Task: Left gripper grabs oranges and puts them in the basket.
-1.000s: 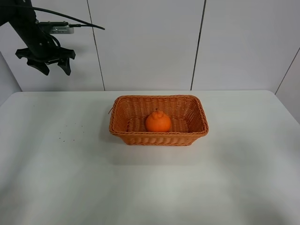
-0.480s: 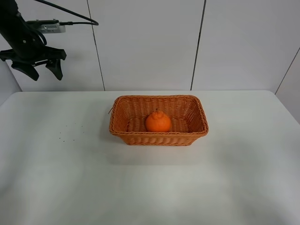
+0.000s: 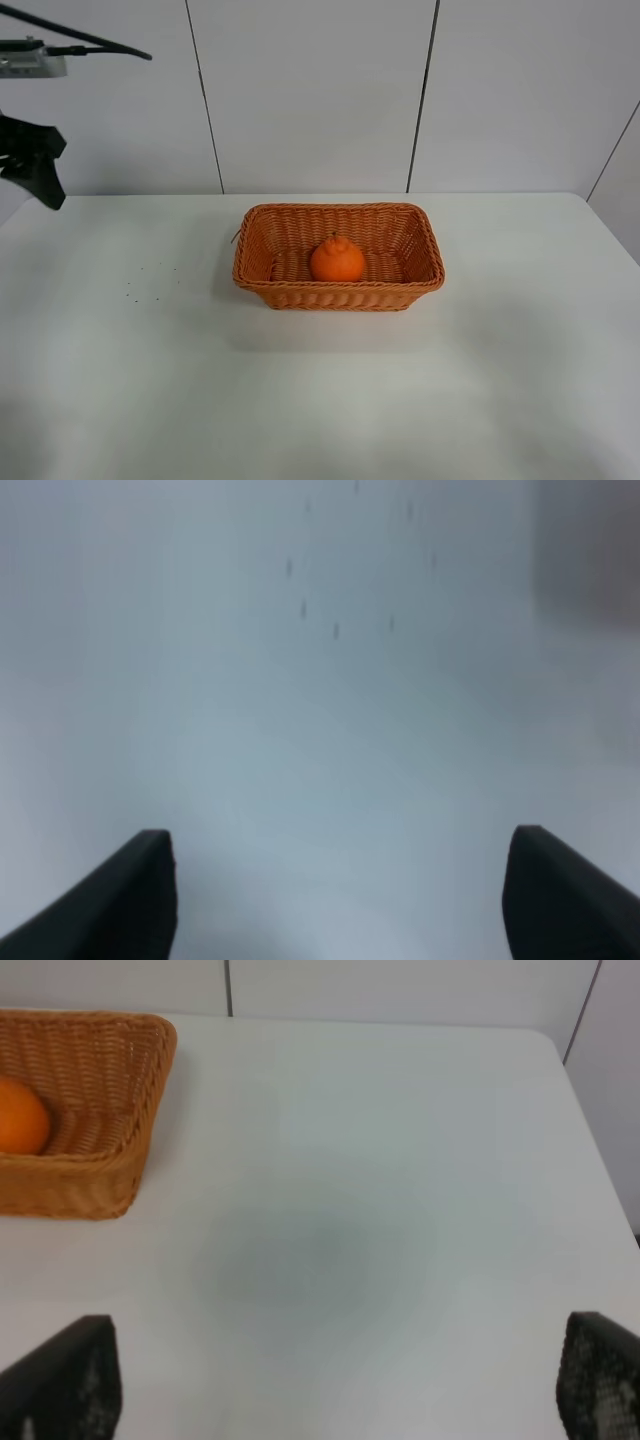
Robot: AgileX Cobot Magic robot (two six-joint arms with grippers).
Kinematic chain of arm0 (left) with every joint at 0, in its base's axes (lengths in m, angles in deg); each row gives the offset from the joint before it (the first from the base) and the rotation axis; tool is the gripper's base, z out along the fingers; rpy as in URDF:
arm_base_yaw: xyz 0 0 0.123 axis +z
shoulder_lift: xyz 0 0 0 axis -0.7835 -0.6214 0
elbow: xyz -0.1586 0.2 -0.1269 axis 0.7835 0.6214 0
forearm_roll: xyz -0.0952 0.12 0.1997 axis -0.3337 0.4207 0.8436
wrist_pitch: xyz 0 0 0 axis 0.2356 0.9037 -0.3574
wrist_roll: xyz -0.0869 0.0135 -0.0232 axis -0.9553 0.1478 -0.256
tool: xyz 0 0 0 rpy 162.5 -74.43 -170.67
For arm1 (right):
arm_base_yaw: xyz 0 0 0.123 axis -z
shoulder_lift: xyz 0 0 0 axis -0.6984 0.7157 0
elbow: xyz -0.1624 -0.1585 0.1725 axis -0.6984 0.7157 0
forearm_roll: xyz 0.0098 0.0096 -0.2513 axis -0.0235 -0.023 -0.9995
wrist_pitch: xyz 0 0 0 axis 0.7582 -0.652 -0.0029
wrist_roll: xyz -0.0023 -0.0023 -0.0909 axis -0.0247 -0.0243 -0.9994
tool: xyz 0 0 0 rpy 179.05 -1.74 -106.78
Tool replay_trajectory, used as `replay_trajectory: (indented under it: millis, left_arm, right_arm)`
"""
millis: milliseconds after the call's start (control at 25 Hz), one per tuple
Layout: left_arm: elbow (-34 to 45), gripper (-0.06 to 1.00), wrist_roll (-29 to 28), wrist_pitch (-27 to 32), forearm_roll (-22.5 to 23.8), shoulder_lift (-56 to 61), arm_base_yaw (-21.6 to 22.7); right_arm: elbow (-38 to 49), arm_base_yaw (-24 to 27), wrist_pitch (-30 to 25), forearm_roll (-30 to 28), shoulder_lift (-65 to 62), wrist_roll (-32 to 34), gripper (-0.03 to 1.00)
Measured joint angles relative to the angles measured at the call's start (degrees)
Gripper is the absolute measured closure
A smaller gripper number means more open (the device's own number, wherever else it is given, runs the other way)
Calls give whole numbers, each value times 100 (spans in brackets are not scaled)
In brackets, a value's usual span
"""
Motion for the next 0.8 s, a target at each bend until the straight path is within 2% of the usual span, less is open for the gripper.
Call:
replay_trajectory:
  millis: [360, 480, 600, 800]
  left_arm:
    - [2734, 16, -66, -8, 0, 2813, 0]
    - [3593, 16, -66, -216, 0, 3871, 0]
    - [4229, 16, -66, -567, 0, 4839, 0]
    - [4794, 16, -66, -664, 0, 6149, 0]
  right_arm:
    - [0, 0, 0, 0, 0, 0, 27]
    - [0, 0, 0, 0, 0, 0, 27]
    - [0, 0, 0, 0, 0, 0, 27]
    - [0, 0, 0, 0, 0, 0, 27]
